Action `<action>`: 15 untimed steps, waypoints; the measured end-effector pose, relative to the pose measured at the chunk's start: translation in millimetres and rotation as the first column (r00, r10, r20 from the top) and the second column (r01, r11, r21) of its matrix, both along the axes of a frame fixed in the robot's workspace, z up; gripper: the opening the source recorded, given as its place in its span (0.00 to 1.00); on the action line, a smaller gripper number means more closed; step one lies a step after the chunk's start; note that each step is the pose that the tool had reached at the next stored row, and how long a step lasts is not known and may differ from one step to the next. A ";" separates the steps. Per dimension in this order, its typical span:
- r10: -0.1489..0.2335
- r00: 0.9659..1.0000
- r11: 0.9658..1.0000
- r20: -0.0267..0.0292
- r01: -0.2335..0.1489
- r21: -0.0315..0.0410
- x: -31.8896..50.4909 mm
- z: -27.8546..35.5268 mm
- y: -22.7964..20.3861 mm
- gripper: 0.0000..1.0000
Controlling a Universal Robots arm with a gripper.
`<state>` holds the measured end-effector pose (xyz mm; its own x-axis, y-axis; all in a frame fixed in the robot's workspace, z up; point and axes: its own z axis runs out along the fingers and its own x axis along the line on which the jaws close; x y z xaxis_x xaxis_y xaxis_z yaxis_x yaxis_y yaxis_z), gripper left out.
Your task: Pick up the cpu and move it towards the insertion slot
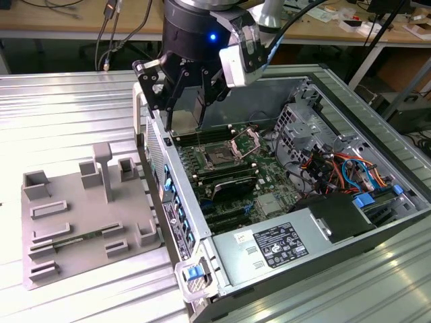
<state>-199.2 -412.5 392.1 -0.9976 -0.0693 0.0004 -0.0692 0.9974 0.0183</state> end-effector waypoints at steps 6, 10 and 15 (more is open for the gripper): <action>0.000 1.000 1.000 0.000 0.000 0.000 1.3 -0.5 0.0 0.53; 0.000 1.000 1.000 0.000 0.000 0.000 2.0 -0.8 0.0 0.53; 0.000 1.000 1.000 0.000 0.000 0.000 3.0 -1.1 0.0 0.53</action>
